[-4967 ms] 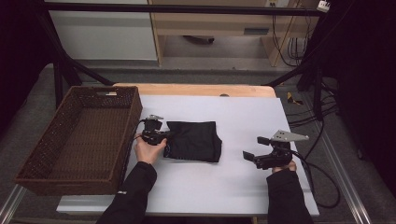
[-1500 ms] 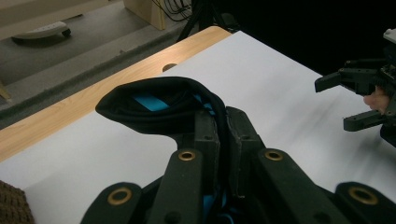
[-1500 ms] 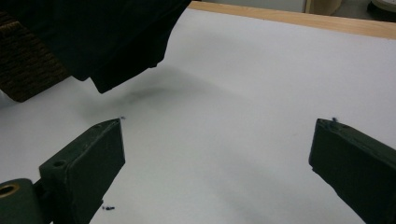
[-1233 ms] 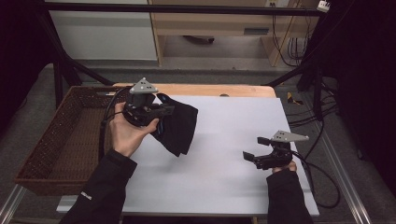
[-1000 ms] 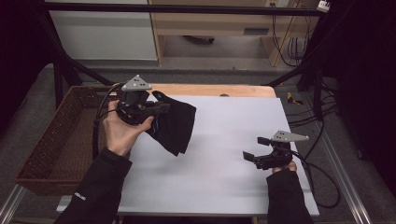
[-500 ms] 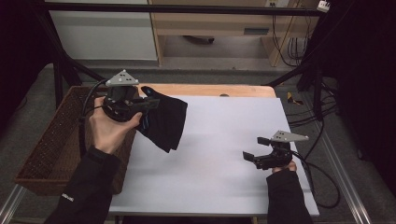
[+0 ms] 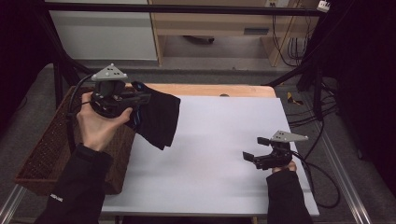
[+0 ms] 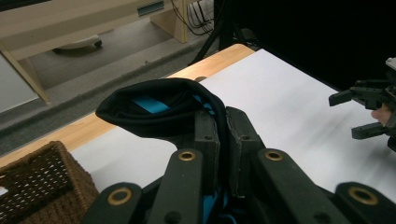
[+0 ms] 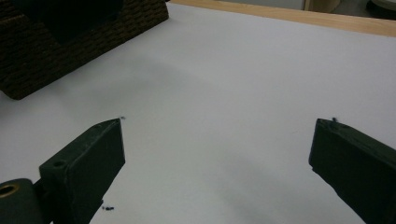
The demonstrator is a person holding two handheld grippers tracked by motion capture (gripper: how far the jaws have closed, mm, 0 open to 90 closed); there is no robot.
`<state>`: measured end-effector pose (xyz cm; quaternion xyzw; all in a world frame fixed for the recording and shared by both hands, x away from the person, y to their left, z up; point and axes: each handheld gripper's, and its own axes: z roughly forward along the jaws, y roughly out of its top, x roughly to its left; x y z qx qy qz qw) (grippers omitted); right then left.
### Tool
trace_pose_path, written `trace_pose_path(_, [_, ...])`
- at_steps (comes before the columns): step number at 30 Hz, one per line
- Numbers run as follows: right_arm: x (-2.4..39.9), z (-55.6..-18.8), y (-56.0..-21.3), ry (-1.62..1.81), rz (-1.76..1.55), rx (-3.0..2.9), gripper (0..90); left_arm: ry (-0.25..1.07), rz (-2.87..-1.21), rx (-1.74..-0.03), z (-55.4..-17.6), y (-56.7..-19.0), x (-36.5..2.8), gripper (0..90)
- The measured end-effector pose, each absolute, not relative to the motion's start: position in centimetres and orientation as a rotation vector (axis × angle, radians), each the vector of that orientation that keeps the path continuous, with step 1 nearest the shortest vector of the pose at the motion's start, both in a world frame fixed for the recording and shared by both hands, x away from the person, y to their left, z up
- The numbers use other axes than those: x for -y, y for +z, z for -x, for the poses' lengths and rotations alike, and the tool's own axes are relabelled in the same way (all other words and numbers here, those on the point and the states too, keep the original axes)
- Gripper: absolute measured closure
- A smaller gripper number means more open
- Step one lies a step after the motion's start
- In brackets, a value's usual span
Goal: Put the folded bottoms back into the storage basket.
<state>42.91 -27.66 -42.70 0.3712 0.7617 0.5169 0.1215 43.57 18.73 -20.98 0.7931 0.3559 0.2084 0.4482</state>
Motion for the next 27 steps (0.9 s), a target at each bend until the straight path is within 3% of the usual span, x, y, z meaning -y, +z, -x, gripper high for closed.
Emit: trace_pose_path(27, [27.7,-42.9,-42.7,1.51,-1.083,-2.224,3.6,0.57,-1.888,-0.941,-43.0,-18.0,-23.8,84.3])
